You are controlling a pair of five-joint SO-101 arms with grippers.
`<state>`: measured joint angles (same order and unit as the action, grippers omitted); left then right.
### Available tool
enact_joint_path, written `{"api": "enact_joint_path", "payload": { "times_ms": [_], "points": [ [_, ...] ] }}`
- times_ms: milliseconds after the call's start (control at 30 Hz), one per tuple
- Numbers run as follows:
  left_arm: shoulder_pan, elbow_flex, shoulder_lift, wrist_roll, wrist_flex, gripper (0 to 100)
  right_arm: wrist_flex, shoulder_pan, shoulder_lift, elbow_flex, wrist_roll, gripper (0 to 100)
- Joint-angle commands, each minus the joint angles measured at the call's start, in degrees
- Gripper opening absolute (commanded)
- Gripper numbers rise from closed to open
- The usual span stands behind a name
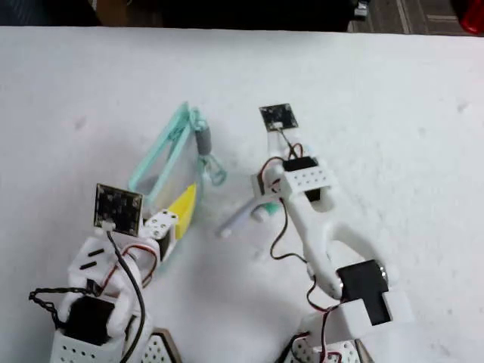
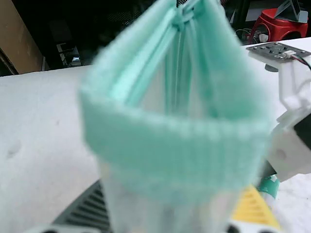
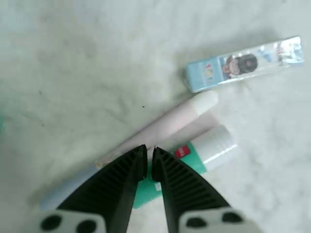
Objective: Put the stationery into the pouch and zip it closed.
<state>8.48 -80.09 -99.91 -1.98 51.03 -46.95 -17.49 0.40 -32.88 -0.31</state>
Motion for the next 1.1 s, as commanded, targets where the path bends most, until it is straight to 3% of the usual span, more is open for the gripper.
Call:
{"api": "enact_joint_path", "payload": {
  "times_ms": [0,167,333,400,700,967,1067],
  "points": [
    [0.48,0.35,0.4,-0.35,-1.58,24,-1.45,1.1,-1.19,2.73,-0.62,1.8],
    [0.48,0.35,0.4,-0.35,-1.58,24,1.19,0.92,-2.33,3.52,-5.63,3.1],
    [0.48,0.35,0.4,-0.35,-1.58,24,5.05,0.48,0.04,3.52,-12.31,21.1],
    [0.48,0.35,0.4,-0.35,-1.58,24,5.05,-0.4,2.15,4.48,-14.51,22.6],
    [0.48,0.35,0.4,-0.35,-1.58,24,-0.13,0.22,13.93,14.77,-16.53,19.2],
    [0.48,0.35,0.4,-0.53,-1.41,24,-6.29,0.13,19.3,21.98,-15.82,2.0],
    [0.31,0.97,0.4,-0.79,-1.05,24,-7.16,0.31,20.0,23.03,-13.01,1.9]
  ]
}}
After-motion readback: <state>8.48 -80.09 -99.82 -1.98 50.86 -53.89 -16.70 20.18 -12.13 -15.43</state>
